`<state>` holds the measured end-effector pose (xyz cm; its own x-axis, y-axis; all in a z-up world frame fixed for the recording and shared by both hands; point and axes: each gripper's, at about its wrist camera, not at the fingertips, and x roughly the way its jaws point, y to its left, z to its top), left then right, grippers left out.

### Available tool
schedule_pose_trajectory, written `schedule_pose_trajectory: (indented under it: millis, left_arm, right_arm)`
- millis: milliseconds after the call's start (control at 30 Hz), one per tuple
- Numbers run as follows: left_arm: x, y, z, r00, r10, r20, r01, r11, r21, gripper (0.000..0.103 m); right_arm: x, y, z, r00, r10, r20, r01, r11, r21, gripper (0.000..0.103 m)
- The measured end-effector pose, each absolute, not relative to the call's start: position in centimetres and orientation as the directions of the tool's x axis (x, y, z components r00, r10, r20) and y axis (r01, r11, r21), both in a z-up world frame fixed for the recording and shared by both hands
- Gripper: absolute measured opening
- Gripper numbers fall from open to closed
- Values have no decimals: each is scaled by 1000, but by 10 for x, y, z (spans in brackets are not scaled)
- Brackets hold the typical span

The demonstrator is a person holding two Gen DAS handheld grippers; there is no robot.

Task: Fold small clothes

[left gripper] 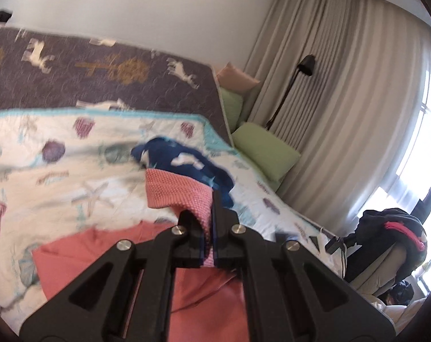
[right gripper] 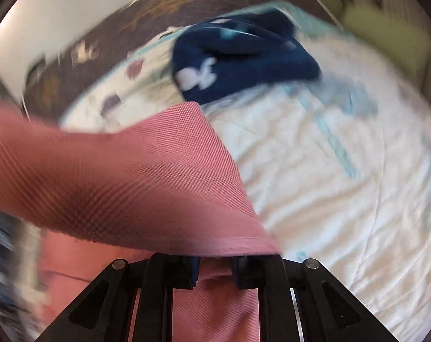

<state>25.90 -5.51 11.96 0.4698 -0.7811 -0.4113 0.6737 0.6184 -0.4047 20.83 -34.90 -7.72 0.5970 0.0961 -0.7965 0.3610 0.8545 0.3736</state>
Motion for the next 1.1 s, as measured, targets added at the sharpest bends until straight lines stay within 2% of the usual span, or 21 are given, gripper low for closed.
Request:
schedule_pose_trajectory:
  millis: [100, 233, 367, 500, 600, 767, 800, 867, 933, 1000, 1100]
  left_arm:
    - [266, -44, 95, 463, -768, -442, 640, 635, -432, 4]
    - [270, -24, 78, 467, -745, -476, 616, 660, -429, 4]
    - [271, -8, 74, 487, -717, -499, 604, 689, -400, 4]
    - [265, 18, 61, 519, -682, -515, 595, 721, -355, 5]
    - [271, 36, 24, 508, -646, -570, 540, 755, -373, 5]
    - [278, 42, -51, 426, -534, -730, 441, 827, -348, 6]
    - [276, 43, -60, 408, -528, -745, 434, 830, -350, 8]
    - [274, 45, -69, 390, -523, -758, 422, 833, -358, 20]
    - [272, 48, -70, 396, -532, -748, 413, 831, -372, 38]
    - [273, 49, -67, 414, -538, -734, 398, 832, -386, 44]
    - [279, 52, -62, 433, -550, -714, 379, 830, -410, 44]
  right_arm:
    - [198, -358, -74, 602, 126, -788, 348, 847, 402, 20]
    - [174, -348, -60, 608, 195, -770, 224, 888, 402, 27]
    - [156, -331, -43, 616, 198, -762, 135, 927, 349, 29]
    - [144, -315, -26, 646, 184, -740, 80, 949, 306, 45]
    - [138, -305, -23, 666, 200, -718, 20, 958, 286, 53]
    - [155, -296, -42, 617, 205, -760, 17, 962, 273, 53]
    - [159, -297, -48, 604, 206, -770, 35, 958, 284, 53]
    - [162, -301, -49, 606, 211, -767, 47, 953, 299, 53]
    - [167, -308, -43, 622, 207, -755, 53, 951, 304, 53]
    - [177, -317, -36, 642, 196, -741, 65, 949, 307, 53]
    - [190, -327, -30, 648, 140, -749, 105, 957, 270, 53]
